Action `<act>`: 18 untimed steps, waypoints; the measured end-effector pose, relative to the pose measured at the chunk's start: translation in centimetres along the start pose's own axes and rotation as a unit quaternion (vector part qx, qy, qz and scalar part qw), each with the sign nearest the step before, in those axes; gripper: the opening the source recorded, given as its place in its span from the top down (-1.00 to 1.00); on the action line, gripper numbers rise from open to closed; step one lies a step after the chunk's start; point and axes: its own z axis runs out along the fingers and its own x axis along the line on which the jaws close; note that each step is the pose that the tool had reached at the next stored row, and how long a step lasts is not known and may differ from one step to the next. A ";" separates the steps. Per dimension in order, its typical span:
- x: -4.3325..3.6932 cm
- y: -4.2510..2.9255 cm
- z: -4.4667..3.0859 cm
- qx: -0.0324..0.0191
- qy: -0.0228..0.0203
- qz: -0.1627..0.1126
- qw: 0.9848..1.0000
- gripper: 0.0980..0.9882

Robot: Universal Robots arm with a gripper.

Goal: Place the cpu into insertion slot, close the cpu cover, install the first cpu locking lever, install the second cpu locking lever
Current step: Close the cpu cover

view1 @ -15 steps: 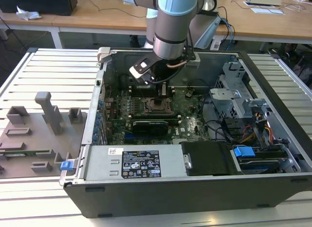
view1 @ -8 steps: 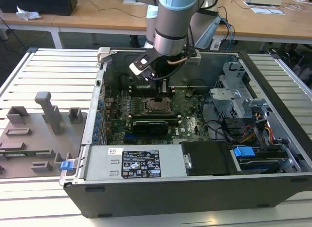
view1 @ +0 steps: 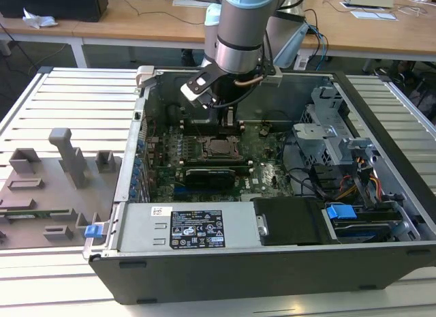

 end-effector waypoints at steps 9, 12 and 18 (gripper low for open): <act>0.01 -0.04 -0.59 0.000 0.000 0.000 1.000 0.98; 0.01 -0.05 -0.88 0.000 0.000 0.000 1.000 0.98; 0.02 -0.08 -1.42 0.000 0.000 0.000 1.000 0.98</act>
